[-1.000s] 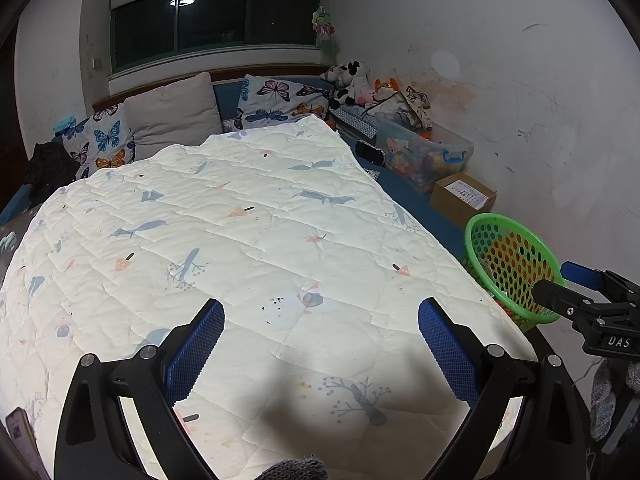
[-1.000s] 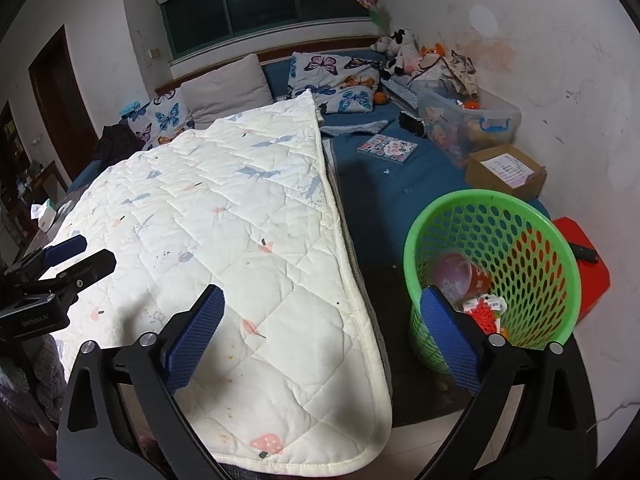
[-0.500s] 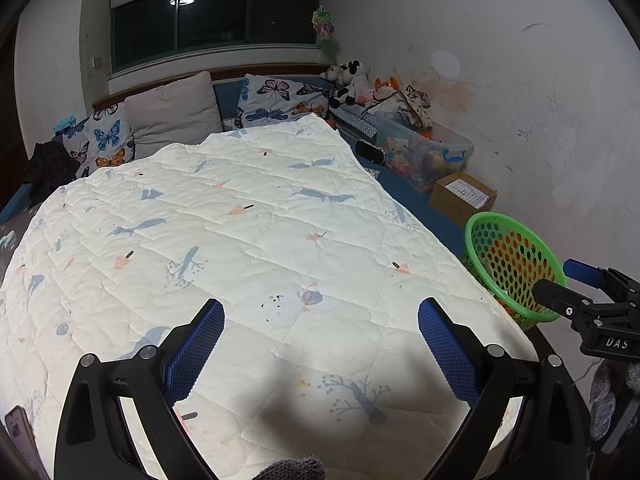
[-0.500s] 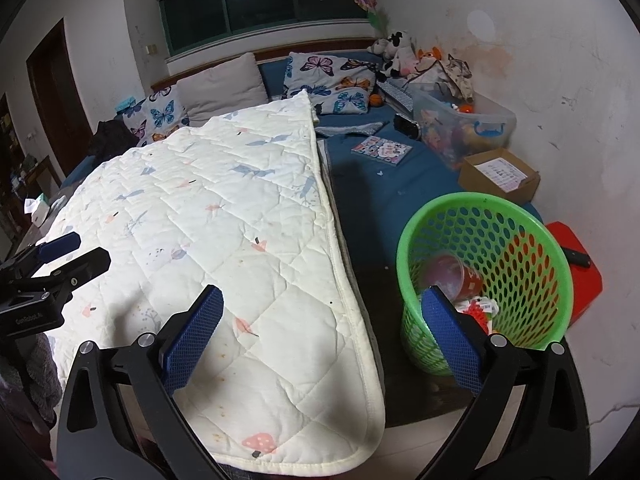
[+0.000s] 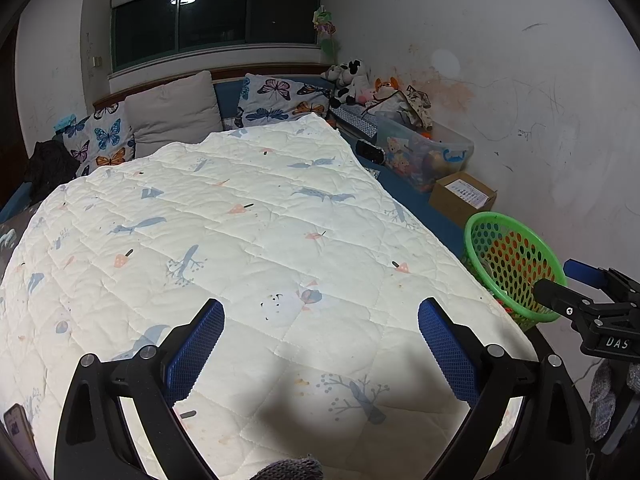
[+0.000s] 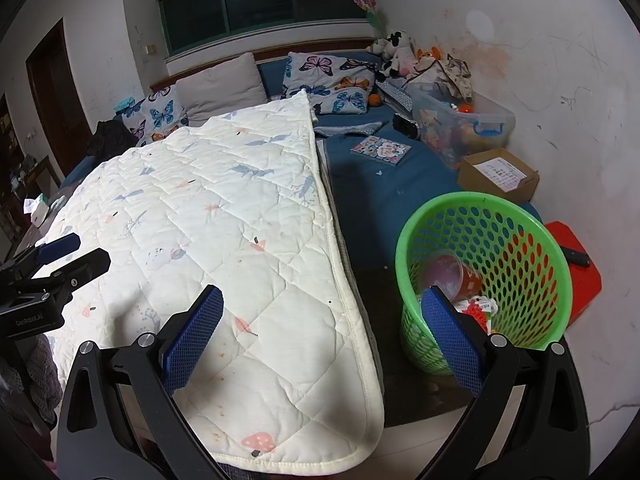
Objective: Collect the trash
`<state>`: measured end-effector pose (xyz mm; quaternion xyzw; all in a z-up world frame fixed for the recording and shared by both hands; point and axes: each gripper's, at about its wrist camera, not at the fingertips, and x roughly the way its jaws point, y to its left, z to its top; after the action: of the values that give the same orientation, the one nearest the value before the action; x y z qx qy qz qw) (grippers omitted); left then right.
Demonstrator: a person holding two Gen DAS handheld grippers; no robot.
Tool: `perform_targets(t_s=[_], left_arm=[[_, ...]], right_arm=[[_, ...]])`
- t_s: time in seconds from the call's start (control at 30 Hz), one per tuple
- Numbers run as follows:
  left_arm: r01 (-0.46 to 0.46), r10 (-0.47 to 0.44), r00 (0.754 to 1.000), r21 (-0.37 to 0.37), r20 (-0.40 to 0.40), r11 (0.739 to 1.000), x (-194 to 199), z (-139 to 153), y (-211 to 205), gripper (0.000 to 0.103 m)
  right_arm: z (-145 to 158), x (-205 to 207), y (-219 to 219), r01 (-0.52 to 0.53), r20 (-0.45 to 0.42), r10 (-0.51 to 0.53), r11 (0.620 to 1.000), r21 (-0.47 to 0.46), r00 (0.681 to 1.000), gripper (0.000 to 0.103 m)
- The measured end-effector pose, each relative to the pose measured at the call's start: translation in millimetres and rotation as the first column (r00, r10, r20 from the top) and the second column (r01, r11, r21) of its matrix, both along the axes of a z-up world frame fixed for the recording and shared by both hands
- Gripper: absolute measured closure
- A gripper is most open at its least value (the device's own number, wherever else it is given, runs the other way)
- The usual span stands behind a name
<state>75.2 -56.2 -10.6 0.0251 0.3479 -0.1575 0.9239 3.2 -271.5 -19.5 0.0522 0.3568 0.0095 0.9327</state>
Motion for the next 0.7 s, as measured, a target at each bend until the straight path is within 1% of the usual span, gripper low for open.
perform_targets(t_s=[0.7], left_arm=[[0.000,0.000,1.000,-0.005,-0.002,1.000,-1.9,-1.4,-1.4,0.009]], right_arm=[[-0.7,0.0,-0.3,-0.001,-0.005,0.001,1.000,-0.001,1.000,0.004]])
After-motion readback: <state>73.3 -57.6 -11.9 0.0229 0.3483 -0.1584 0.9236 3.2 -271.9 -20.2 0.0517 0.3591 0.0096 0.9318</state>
